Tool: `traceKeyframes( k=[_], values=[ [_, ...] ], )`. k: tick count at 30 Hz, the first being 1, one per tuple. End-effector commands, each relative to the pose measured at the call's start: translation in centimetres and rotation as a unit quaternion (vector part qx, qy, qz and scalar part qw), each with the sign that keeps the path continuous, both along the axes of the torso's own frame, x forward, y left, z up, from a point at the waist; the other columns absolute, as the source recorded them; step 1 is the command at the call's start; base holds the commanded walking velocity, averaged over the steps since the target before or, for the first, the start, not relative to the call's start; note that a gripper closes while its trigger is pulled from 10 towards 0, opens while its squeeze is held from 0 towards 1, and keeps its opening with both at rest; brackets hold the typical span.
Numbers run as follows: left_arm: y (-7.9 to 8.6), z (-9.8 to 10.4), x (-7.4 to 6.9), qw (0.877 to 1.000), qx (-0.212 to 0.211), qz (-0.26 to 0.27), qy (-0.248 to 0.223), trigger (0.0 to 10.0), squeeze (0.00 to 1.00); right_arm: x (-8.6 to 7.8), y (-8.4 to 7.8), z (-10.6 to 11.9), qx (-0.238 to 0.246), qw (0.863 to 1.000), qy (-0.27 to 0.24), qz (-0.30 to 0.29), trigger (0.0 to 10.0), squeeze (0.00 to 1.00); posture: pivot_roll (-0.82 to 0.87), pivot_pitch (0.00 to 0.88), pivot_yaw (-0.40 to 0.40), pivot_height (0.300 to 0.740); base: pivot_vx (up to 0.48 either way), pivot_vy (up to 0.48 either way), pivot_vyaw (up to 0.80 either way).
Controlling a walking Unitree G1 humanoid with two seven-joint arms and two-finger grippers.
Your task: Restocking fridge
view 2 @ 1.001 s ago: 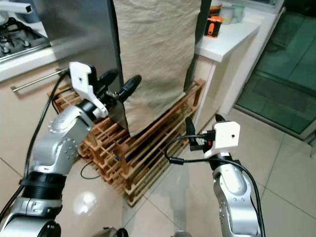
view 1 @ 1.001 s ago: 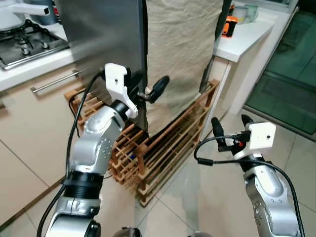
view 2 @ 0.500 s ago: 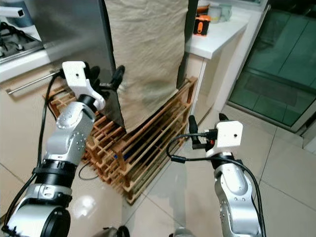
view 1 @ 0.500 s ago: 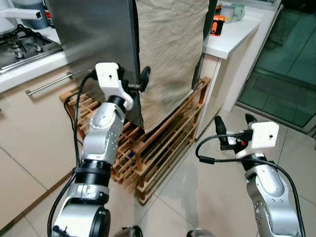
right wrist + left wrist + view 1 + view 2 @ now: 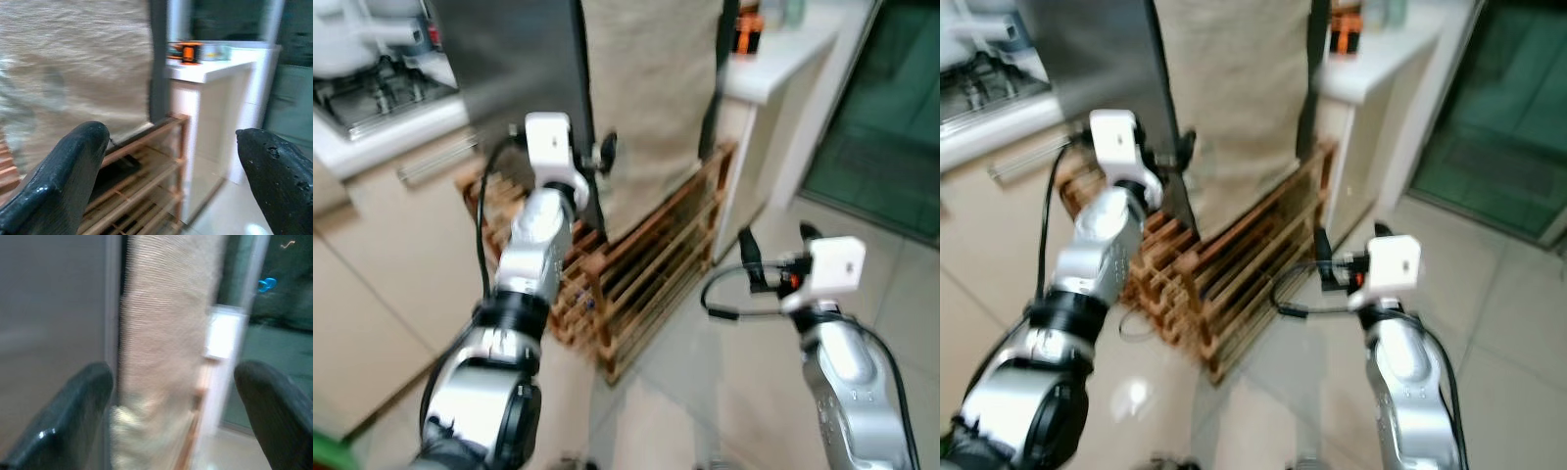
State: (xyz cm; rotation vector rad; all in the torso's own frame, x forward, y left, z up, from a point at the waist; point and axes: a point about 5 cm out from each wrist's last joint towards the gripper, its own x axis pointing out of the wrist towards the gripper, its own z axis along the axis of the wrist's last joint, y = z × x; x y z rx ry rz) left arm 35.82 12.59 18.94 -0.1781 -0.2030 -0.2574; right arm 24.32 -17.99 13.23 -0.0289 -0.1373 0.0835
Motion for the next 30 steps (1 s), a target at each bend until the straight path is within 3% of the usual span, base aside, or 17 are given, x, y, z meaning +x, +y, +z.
traceKeyframes(
  k=[1, 3, 4, 6, 8, 10, 12, 13, 15, 20, 24, 30],
  values=[
    [2.4, -1.5, -3.1, 1.000, -0.001, -0.025, 0.007, 10.0, 0.00, -1.4, -0.3, 0.7, -0.002, 1.000, -0.010, -0.007, 10.0, 0.00, -0.23, 0.031, 0.104, 0.740, 0.000, 0.000, 0.00],
    [4.1, -4.0, -7.0, 0.998, 0.045, -0.036, 0.021, 10.0, 0.00, -2.7, -0.2, 0.4, -0.015, 1.000, -0.004, 0.001, 10.0, 0.00, -0.22, 0.034, 0.108, 0.740, 0.000, 0.000, 0.00],
    [4.1, -4.0, -7.0, 0.998, 0.045, -0.036, 0.021, 10.0, 0.00, -2.7, -0.2, 0.4, -0.015, 1.000, -0.004, 0.001, 10.0, 0.00, -0.22, 0.034, 0.108, 0.740, 0.000, 0.000, 0.00],
    [6.0, -7.4, -12.0, 0.991, 0.115, -0.029, 0.060, 10.0, 0.00, -3.7, -0.6, 0.0, -0.015, 1.000, 0.003, 0.001, 10.0, 0.00, -0.20, 0.044, 0.104, 0.740, 0.000, 0.000, 0.00],
    [7.1, -8.1, -14.8, 0.989, 0.125, -0.001, 0.085, 10.0, 0.00, -3.9, -1.4, -0.1, -0.010, 1.000, 0.006, -0.009, 10.0, 0.00, -0.17, 0.054, 0.085, 0.740, 0.000, 0.000, 0.00],
    [7.4, -6.8, -14.6, 0.990, 0.103, 0.046, 0.080, 10.0, 0.00, -3.8, -1.9, -0.1, -0.009, 1.000, 0.006, -0.014, 10.0, 0.00, -0.16, 0.047, 0.068, 0.740, 0.000, 0.000, 0.00],
    [7.2, -5.9, -14.2, 0.992, 0.090, 0.057, 0.070, 10.0, 0.00, -3.7, -1.9, 0.1, -0.006, 1.000, 0.007, -0.011, 10.0, 0.00, -0.15, 0.050, 0.054, 0.740, 0.000, 0.000, 0.00],
    [5.9, -4.7, -13.3, 0.993, 0.096, 0.048, 0.051, 10.0, 0.00, -3.6, -1.2, -0.1, -0.009, 1.000, 0.016, 0.011, 10.0, 0.00, -0.15, 0.043, 0.049, 0.740, 0.000, 0.000, 0.00],
    [5.3, -4.1, -11.8, 0.995, 0.060, 0.069, 0.048, 10.0, 0.00, -3.1, -0.7, -0.2, -0.010, 1.000, 0.018, 0.022, 10.0, 0.00, -0.16, 0.033, 0.049, 0.740, 0.396, 0.000, 0.00],
    [4.5, -3.4, -10.4, 0.995, 0.029, 0.090, 0.044, 10.0, 0.00, -2.2, -0.3, 0.5, -0.012, 0.999, 0.005, 0.030, 10.0, 0.00, -0.18, 0.028, 0.048, 0.740, 0.480, 0.000, 0.00],
    [2.9, -2.9, -9.4, 0.996, 0.029, 0.067, 0.042, 10.0, 0.00, -1.5, -0.3, 0.8, -0.017, 0.999, 0.000, 0.036, 10.0, 0.00, -0.19, 0.025, 0.044, 0.740, 0.480, 0.000, 0.00],
    [2.6, -2.9, -9.3, 0.997, 0.031, 0.055, 0.048, 10.0, 0.00, -1.6, -0.6, 0.6, -0.019, 0.999, 0.007, 0.029, 10.0, 0.00, -0.20, 0.032, 0.046, 0.740, 0.480, 0.000, 0.00]
  ],
)
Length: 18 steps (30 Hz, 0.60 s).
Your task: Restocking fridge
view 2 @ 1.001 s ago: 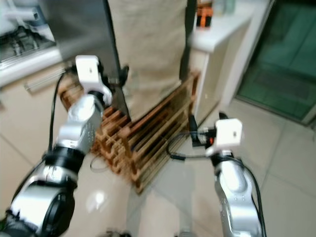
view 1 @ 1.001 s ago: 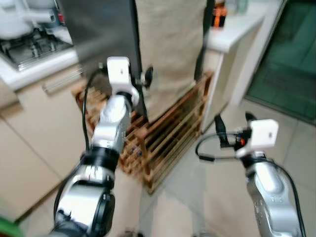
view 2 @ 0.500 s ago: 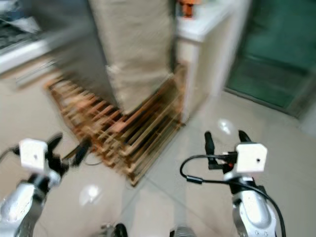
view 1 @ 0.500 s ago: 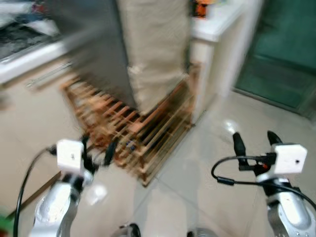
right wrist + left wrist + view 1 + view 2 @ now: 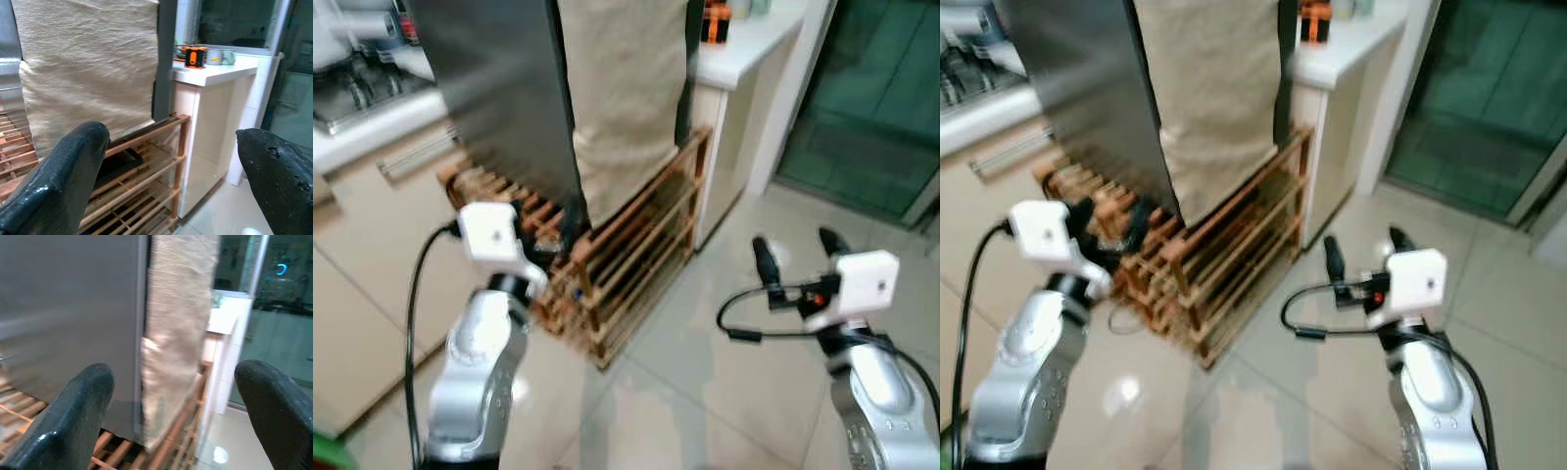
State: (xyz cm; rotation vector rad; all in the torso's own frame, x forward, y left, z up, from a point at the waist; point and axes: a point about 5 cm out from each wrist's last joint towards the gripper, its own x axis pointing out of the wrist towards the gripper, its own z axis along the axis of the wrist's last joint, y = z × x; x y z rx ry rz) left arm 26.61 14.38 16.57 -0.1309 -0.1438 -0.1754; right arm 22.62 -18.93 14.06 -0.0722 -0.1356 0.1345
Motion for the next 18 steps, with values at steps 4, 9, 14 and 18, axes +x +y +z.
traceKeyframes(
  k=[4, 9, 14, 18],
  values=[
    [0.53, -0.59, -0.03, 1.000, 0.010, 0.010, 0.018, 10.0, 0.00, 0.03, 0.33, -0.42, 0.005, 1.000, 0.011, 0.004, 10.0, 0.00, -0.19, 0.033, 0.048, 0.740, 0.480, 0.000, 0.00],
    [0.42, -0.43, 0.03, 1.000, 0.018, 0.004, 0.013, 10.0, 0.00, 0.03, 0.50, -0.55, 0.006, 1.000, 0.014, 0.005, 10.0, 0.00, -0.19, 0.032, 0.051, 0.740, 0.480, 0.000, 0.00],
    [0.47, -0.09, 0.16, 1.000, 0.029, 0.001, 0.004, 10.0, 0.00, 0.27, 0.71, -0.76, 0.011, 1.000, 0.015, 0.003, 10.0, 0.00, -0.18, 0.034, 0.058, 0.740, 0.480, 0.000, 0.00],
    [0.91, 0.23, 0.59, 0.999, 0.031, 0.014, 0.002, 10.0, 0.00, 0.42, 0.76, -0.96, 0.013, 1.000, 0.016, 0.002, 10.0, 0.00, -0.18, 0.029, 0.060, 0.740, 0.094, 0.000, 0.00]
  ],
)
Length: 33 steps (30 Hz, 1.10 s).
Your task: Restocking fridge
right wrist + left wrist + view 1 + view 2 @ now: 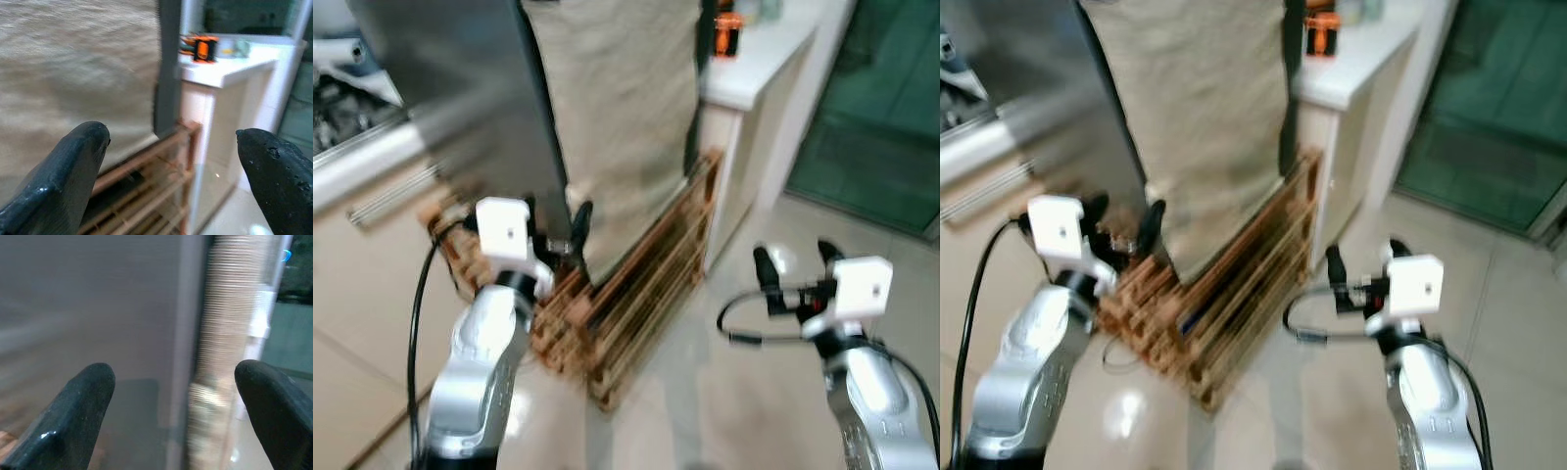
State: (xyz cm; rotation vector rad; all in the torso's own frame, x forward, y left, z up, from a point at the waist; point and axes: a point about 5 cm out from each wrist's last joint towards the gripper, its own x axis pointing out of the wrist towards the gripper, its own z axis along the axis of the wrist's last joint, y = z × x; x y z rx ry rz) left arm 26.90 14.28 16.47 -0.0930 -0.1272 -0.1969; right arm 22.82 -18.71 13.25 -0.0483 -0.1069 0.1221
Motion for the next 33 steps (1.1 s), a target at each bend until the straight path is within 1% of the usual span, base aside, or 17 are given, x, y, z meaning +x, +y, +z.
traceKeyframes(
  k=[1, 5, 8, 9, 10, 11, 13, 16, 19, 23, 27, 30, 33],
  values=[
    [1.2, 0.5, 0.5, 1.000, 0.013, 0.027, -0.008, 10.0, 0.00, 0.3, 0.6, -0.2, 0.002, 1.000, 0.002, 0.008, 10.0, 0.00, -0.18, 0.024, 0.061, 0.740, 0.000, 0.000, 0.00],
    [1.3, 1.1, 1.0, 1.000, 0.008, 0.025, -0.015, 10.0, 0.00, 0.5, 0.7, -0.4, 0.002, 1.000, 0.004, 0.011, 10.0, 0.00, -0.18, 0.023, 0.061, 0.740, 0.000, 0.000, 0.00],
    [1.1, 1.4, 1.2, 1.000, 0.004, 0.011, -0.017, 10.0, 0.00, 0.5, 0.7, -0.5, 0.003, 1.000, 0.004, 0.012, 10.0, 0.00, -0.17, 0.021, 0.060, 0.740, 0.000, 0.000, 0.00],
    [0.7, 1.4, 1.4, 1.000, 0.000, -0.008, -0.013, 10.0, 0.00, 0.6, 0.7, -0.6, 0.003, 1.000, 0.005, 0.012, 10.0, 0.00, -0.17, 0.021, 0.059, 0.740, 0.000, 0.000, 0.00],
    [-0.3, 1.5, 1.9, 0.999, -0.001, -0.049, -0.008, 10.0, 0.00, 0.7, 0.7, -0.7, 0.003, 1.000, 0.005, 0.012, 10.0, 0.00, -0.17, 0.019, 0.058, 0.740, 0.000, 0.000, 0.00],
    [-0.3, 1.5, 1.9, 0.999, -0.001, -0.049, -0.008, 10.0, 0.00, 0.7, 0.7, -0.7, 0.003, 1.000, 0.005, 0.012, 10.0, 0.00, -0.17, 0.019, 0.058, 0.740, 0.000, 0.000, 0.00],
    [-1.0, 1.7, 2.3, 0.997, 0.000, -0.071, -0.009, 10.0, 0.00, 0.7, 0.8, -0.7, 0.001, 1.000, 0.004, 0.013, 10.0, 0.00, -0.18, 0.018, 0.061, 0.740, 0.000, 0.000, 0.00],
    [-1.3, 2.0, 2.6, 0.996, 0.000, -0.085, -0.011, 10.0, 0.00, 0.8, 0.8, -0.7, 0.001, 1.000, 0.002, 0.011, 10.0, 0.00, -0.18, 0.017, 0.064, 0.740, 0.000, 0.000, 0.00],
    [-1.6, 2.2, 2.5, 0.995, -0.001, -0.102, -0.013, 10.0, 0.00, 0.7, 0.8, -0.7, 0.002, 1.000, 0.001, 0.009, 10.0, 0.00, -0.19, 0.019, 0.067, 0.740, 0.000, 0.000, 0.00],
    [-2.6, 2.1, 2.0, 0.988, -0.007, -0.156, -0.004, 10.0, 0.00, 0.6, 0.7, -0.8, 0.002, 1.000, 0.002, 0.006, 10.0, 0.00, -0.19, 0.022, 0.064, 0.740, 0.000, 0.000, 0.00],
    [-3.1, 2.1, 2.0, 0.985, -0.006, -0.175, -0.002, 10.0, 0.00, 0.6, 0.7, -0.8, 0.003, 1.000, 0.003, 0.006, 10.0, 0.00, -0.19, 0.024, 0.064, 0.740, 0.000, 0.000, 0.00],
    [-3.1, 2.1, 2.1, 0.985, -0.006, -0.175, -0.002, 10.0, 0.00, 0.6, 0.7, -0.8, 0.003, 1.000, 0.003, 0.006, 10.0, 0.00, -0.19, 0.024, 0.064, 0.740, 0.000, 0.000, 0.00],
    [-3.1, 1.9, 2.6, 0.987, -0.006, -0.161, 0.003, 10.0, 0.00, 0.6, 0.7, -0.8, 0.002, 1.000, 0.003, 0.005, 10.0, 0.00, -0.19, 0.025, 0.064, 0.740, 0.000, 0.000, 0.00]
  ],
)
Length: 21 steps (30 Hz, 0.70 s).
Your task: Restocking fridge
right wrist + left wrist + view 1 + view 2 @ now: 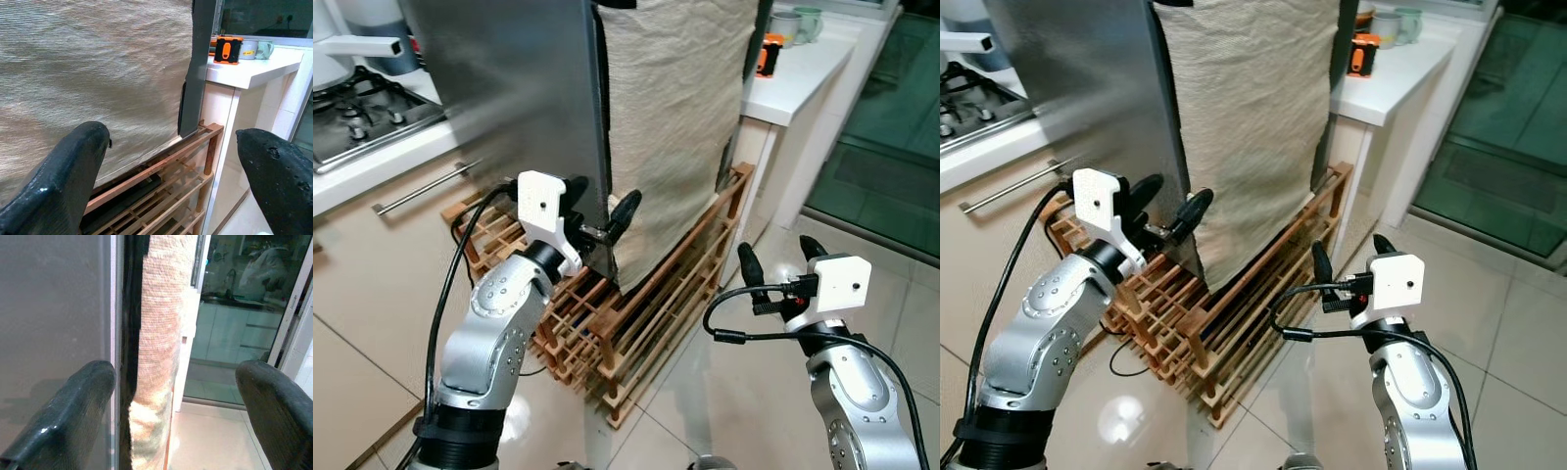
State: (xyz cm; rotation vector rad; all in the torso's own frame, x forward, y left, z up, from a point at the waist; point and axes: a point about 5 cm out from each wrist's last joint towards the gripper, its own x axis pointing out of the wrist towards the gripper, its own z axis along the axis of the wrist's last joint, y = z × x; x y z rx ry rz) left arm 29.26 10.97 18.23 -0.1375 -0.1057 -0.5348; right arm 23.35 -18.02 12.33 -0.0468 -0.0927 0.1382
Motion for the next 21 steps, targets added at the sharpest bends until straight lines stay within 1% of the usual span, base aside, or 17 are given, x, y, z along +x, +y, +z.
traceKeyframes(
  k=[1, 2, 4, 8, 13, 15, 16, 18, 20, 21],
  values=[
    [0.3, 0.0, 0.4, 1.000, 0.005, 0.013, 0.000, 10.0, 0.00, 0.1, 0.0, 0.1, 0.002, 1.000, -0.004, -0.003, 10.0, 0.00, -0.20, 0.024, 0.064, 0.740, 0.000, 0.000, 0.00],
    [0.3, 0.1, 0.6, 1.000, -0.003, 0.018, 0.004, 10.0, 0.00, 0.1, 0.0, 0.1, 0.001, 1.000, -0.004, -0.003, 10.0, 0.00, -0.20, 0.024, 0.064, 0.740, 0.000, 0.000, 0.00],
    [0.3, 0.1, 0.7, 1.000, -0.005, 0.017, 0.005, 10.0, 0.00, 0.1, 0.0, 0.1, 0.001, 1.000, -0.004, -0.004, 10.0, 0.00, -0.20, 0.024, 0.064, 0.740, 0.000, 0.000, 0.00],
    [-0.2, 0.1, 0.7, 1.000, -0.012, 0.005, 0.007, 10.0, 0.00, 0.2, 0.0, 0.1, 0.001, 1.000, -0.004, -0.004, 10.0, 0.00, -0.20, 0.024, 0.063, 0.740, 0.000, 0.000, 0.00],
    [-1.0, -0.1, 0.8, 1.000, -0.014, -0.010, 0.009, 10.0, 0.00, 0.3, 0.1, 0.1, 0.001, 1.000, -0.004, -0.003, 10.0, 0.00, -0.20, 0.022, 0.059, 0.740, 0.000, 0.000, 0.00],
    [-1.5, -0.3, 1.2, 1.000, -0.015, -0.009, 0.011, 10.0, 0.00, 0.3, 0.1, 0.1, 0.000, 1.000, -0.004, -0.003, 10.0, 0.00, -0.20, 0.021, 0.059, 0.740, 0.000, 0.000, 0.00],
    [-1.7, -0.4, 1.6, 1.000, -0.017, 0.008, 0.012, 10.0, 0.00, 0.3, 0.0, 0.1, 0.000, 1.000, -0.005, -0.003, 10.0, 0.00, -0.20, 0.021, 0.059, 0.740, 0.000, 0.000, 0.00],
    [-1.7, -0.4, 1.7, 1.000, -0.016, 0.016, 0.012, 10.0, 0.00, 0.3, 0.0, 0.2, 0.000, 1.000, -0.005, -0.003, 10.0, 0.00, -0.20, 0.021, 0.059, 0.740, 0.000, 0.000, 0.00],
    [-1.5, -0.3, 2.3, 0.999, -0.012, 0.036, 0.011, 10.0, 0.00, 0.2, 0.0, 0.2, 0.000, 1.000, -0.006, -0.005, 10.0, 0.00, -0.22, 0.019, 0.065, 0.740, 0.000, 0.000, 0.00],
    [-1.5, -0.3, 2.3, 0.999, -0.012, 0.036, 0.011, 10.0, 0.00, 0.2, 0.0, 0.2, 0.000, 1.000, -0.006, -0.005, 10.0, 0.00, -0.22, 0.019, 0.065, 0.740, 0.000, 0.000, 0.00]
  ],
)
